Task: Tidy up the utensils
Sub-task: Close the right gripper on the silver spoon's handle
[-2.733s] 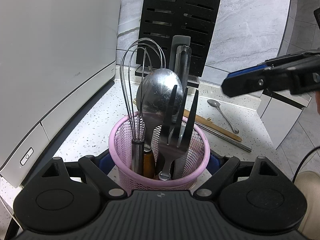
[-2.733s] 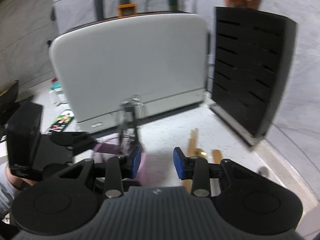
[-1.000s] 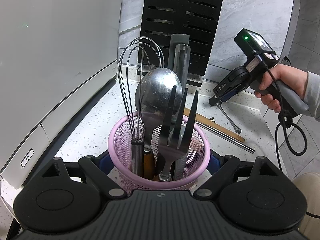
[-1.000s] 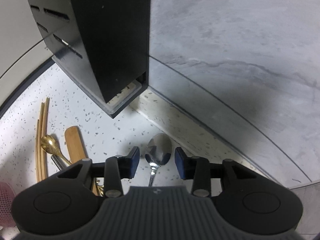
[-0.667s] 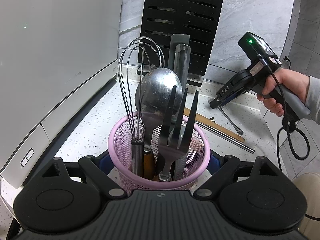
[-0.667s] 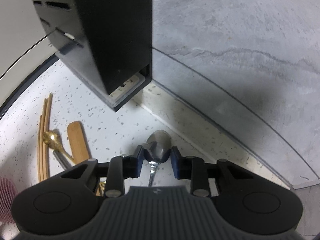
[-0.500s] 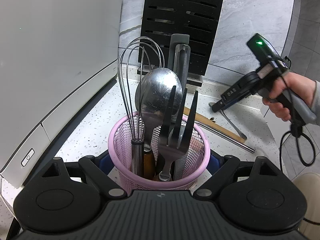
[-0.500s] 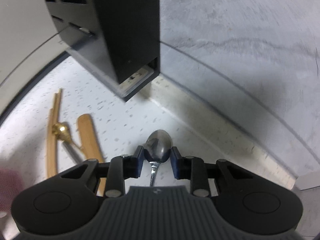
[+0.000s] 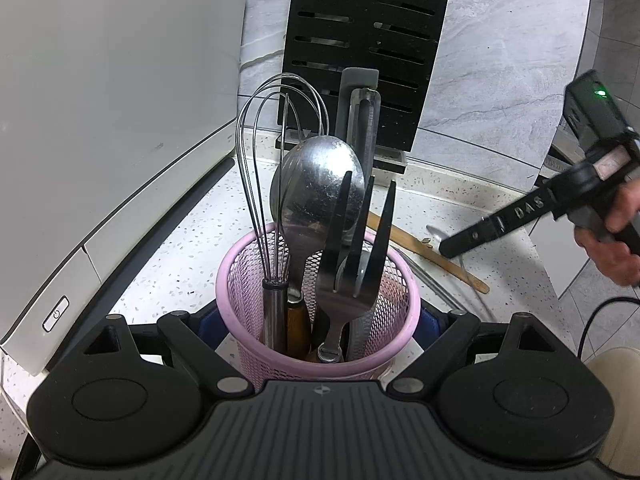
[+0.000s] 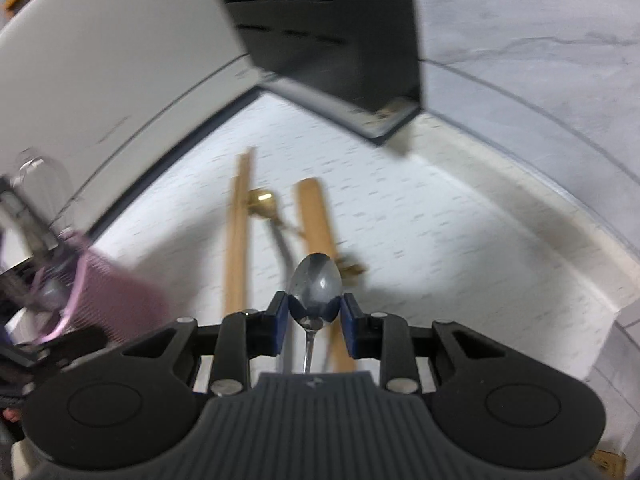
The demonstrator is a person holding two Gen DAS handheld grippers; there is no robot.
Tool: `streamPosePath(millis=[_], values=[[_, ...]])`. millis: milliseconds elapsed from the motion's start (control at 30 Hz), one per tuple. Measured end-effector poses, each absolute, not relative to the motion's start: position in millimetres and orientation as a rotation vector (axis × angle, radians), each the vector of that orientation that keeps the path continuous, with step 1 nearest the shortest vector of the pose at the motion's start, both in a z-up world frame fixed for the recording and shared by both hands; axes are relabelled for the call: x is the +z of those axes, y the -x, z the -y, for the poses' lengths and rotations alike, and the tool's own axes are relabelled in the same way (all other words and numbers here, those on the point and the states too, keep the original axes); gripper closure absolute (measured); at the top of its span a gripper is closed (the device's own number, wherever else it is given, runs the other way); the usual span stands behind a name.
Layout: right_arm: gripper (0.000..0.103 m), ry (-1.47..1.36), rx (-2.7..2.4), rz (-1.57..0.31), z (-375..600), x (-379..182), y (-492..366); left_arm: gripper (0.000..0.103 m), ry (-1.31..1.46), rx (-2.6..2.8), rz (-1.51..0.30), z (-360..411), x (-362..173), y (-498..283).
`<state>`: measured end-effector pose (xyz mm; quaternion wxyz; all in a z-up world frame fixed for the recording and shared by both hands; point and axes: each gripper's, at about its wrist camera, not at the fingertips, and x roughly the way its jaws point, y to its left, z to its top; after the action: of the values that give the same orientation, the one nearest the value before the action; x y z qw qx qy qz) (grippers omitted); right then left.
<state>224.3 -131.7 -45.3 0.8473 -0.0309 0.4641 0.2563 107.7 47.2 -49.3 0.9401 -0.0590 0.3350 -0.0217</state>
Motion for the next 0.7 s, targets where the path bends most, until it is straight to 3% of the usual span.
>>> streamPosePath(millis=[267, 700], values=[[0.076, 0.064, 0.620, -1.007, 109, -60, -205, 0.001, 0.120, -0.044, -0.684, -47, -49, -108], [0.075, 0.213, 0.521, -0.841, 98, -61, -177, 0.000, 0.133, -0.046, -0.681, -48, -49, -108]])
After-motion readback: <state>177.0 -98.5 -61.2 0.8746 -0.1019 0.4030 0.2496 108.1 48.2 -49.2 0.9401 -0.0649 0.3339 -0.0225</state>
